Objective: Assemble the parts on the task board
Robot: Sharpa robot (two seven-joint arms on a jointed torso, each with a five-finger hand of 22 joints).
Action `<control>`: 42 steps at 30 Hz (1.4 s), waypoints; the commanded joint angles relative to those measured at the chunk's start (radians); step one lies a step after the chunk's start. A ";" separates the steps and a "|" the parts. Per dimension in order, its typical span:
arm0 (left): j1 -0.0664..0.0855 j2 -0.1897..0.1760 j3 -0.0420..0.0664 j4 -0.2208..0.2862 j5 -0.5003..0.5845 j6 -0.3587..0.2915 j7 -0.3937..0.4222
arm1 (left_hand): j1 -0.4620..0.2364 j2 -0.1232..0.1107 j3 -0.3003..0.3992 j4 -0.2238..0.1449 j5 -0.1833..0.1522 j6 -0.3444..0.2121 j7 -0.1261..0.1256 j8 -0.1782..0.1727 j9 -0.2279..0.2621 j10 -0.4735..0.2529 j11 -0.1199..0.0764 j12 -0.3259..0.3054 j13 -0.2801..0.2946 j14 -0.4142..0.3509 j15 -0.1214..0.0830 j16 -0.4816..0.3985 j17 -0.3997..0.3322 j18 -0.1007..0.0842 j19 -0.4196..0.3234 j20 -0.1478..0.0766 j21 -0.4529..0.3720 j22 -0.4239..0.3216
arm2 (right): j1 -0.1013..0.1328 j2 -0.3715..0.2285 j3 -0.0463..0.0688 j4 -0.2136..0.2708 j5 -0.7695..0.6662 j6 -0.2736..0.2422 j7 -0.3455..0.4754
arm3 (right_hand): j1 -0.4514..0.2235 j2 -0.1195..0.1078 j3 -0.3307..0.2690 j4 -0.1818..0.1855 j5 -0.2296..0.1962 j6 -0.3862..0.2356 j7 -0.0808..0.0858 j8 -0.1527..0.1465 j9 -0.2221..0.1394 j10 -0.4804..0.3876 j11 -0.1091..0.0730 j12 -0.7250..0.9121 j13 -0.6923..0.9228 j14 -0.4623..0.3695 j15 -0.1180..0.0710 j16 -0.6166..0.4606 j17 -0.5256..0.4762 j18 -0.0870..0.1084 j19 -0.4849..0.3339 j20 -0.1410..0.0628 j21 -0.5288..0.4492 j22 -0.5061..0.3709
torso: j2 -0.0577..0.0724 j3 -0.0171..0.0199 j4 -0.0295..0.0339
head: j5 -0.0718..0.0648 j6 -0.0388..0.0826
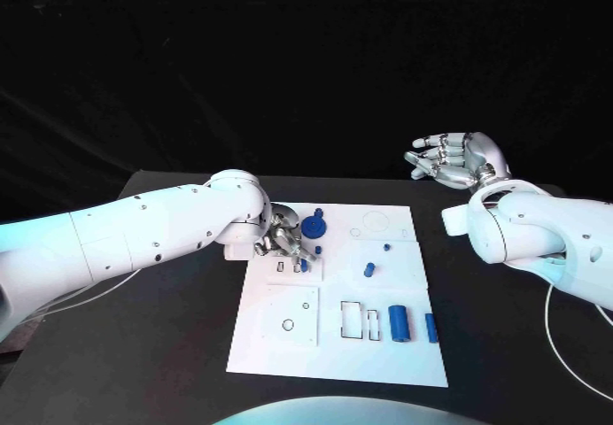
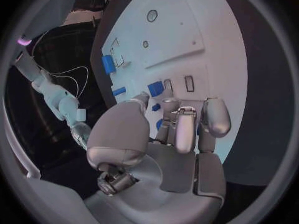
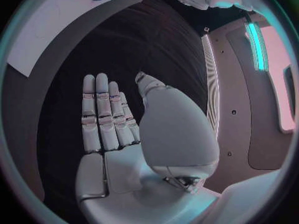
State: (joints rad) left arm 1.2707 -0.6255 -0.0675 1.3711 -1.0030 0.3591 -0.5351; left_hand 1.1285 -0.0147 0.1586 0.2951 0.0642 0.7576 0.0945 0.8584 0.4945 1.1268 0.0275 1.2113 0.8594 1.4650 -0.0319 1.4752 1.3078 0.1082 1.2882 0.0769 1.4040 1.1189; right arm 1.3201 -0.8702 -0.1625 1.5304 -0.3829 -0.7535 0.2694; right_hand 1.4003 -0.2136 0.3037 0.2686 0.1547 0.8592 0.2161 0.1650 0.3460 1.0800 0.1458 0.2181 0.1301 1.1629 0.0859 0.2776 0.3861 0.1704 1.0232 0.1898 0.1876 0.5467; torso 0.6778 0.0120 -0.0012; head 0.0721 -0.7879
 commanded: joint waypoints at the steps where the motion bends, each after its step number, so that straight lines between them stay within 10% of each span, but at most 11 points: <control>1: 0.001 0.004 -0.001 -0.001 0.017 0.041 -0.003 | 0.015 -0.002 0.002 -0.004 0.006 -0.007 0.001 -0.001 0.002 -0.008 -0.002 -0.006 -0.001 0.021 -0.002 -0.005 0.019 -0.017 -0.007 -0.002 0.000 0.001 | 0.000 0.002 0.000 -0.002 -0.002 0.012 -0.008 | -0.006 -0.001 -0.006 0.001 -0.001 -0.004 0.006 -0.004 -0.001 -0.002 0.005 -0.005 -0.001 -0.001 0.004 -0.004 -0.001 0.010 0.004 0.005 -0.006 -0.001 | 0.000 0.0000 -0.0003 | 0.000 0.000; 14: 0.001 0.006 -0.004 -0.004 0.060 0.022 -0.001 | 0.108 0.037 0.063 -0.008 0.006 -0.008 -0.005 -0.002 0.016 -0.010 -0.008 -0.008 -0.003 0.022 -0.006 -0.004 0.021 -0.017 -0.006 -0.003 0.003 0.007 | -0.001 0.009 -0.001 -0.012 -0.007 0.024 -0.028 | -0.001 0.001 -0.006 -0.004 0.000 -0.005 0.007 -0.006 -0.002 -0.004 0.006 -0.005 -0.007 -0.002 0.005 -0.010 -0.003 0.010 0.003 0.006 -0.010 -0.006 | 0.000 0.0005 0.0005 | 0.000 -0.002; 19: 0.001 0.004 -0.004 -0.005 0.089 0.007 0.001 | 0.228 0.034 0.221 -0.033 0.006 -0.024 -0.007 -0.011 0.028 -0.038 -0.014 -0.037 -0.039 0.020 -0.015 -0.006 0.017 -0.017 -0.008 -0.008 0.004 0.008 | -0.002 0.013 -0.001 -0.020 -0.009 0.032 -0.037 | 0.003 0.002 -0.005 -0.008 0.000 -0.005 0.007 -0.008 -0.003 -0.004 0.006 -0.005 -0.010 -0.002 0.005 -0.013 -0.004 0.010 0.003 0.007 -0.012 -0.010 | 0.000 0.0004 -0.0005 | -0.002 -0.006; 21: 0.000 0.003 -0.004 -0.005 0.103 -0.001 0.003 | 0.215 -0.043 0.447 -0.032 0.002 -0.029 0.008 0.002 0.055 -0.031 -0.009 -0.048 -0.053 0.019 -0.008 -0.006 0.017 -0.017 -0.009 -0.007 0.005 0.012 | -0.002 0.015 -0.001 -0.025 -0.009 0.036 -0.041 | 0.004 0.002 -0.005 -0.008 0.000 -0.005 0.007 -0.008 -0.003 -0.004 0.006 -0.005 -0.011 -0.002 0.005 -0.013 -0.004 0.010 0.003 0.007 -0.012 -0.010 | 0.000 0.0004 -0.0010 | -0.002 -0.006; 24: 0.000 -0.001 -0.004 -0.001 0.127 -0.013 0.004 | 0.185 -0.067 0.551 -0.060 0.005 -0.032 0.001 0.013 0.073 -0.026 -0.006 -0.047 -0.054 0.020 -0.005 -0.006 0.017 -0.018 -0.008 -0.006 0.007 0.015 | -0.003 0.017 -0.002 -0.032 -0.010 0.043 -0.047 | 0.004 0.002 -0.004 -0.009 0.000 -0.005 0.007 -0.008 -0.003 -0.004 0.006 -0.005 -0.011 -0.002 0.005 -0.014 -0.004 0.010 0.003 0.007 -0.012 -0.010 | 0.000 0.0004 -0.0008 | -0.002 -0.005; 42: -0.014 -0.095 0.002 0.108 0.110 -0.151 0.008 | 0.097 -0.107 0.687 -0.144 0.002 -0.029 -0.007 0.043 0.114 0.025 -0.013 -0.007 -0.004 0.032 -0.012 0.006 0.042 -0.026 0.022 -0.010 0.027 0.060 | -0.009 0.016 -0.002 -0.047 -0.011 0.059 -0.053 | 0.003 0.003 -0.006 -0.011 -0.001 -0.007 0.010 -0.012 -0.005 -0.008 0.009 -0.006 -0.019 -0.007 0.008 -0.024 -0.007 0.010 -0.002 0.010 -0.019 -0.019 | 0.001 -0.0006 0.0017 | -0.005 -0.007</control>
State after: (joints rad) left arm 1.2583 -0.7162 -0.0662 1.4669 -0.8568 0.2743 -0.5355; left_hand 1.2322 -0.1257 0.7000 0.2896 0.0629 0.7301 0.0938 0.8950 0.6057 1.1464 0.0132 1.2016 0.8533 1.4667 -0.0376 1.4753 1.3076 0.0920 1.3060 0.0666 1.4281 1.1779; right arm 1.3119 -0.8542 -0.1649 1.4800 -0.3842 -0.7150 0.2165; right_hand 1.4004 -0.2136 0.2984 0.2634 0.1547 0.8561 0.2184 0.1564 0.3418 1.0765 0.1495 0.2183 0.1116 1.1593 0.0895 0.2583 0.3804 0.1701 1.0195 0.1934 0.1721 0.5282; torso 0.6777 0.0116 0.0010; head 0.0662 -0.7939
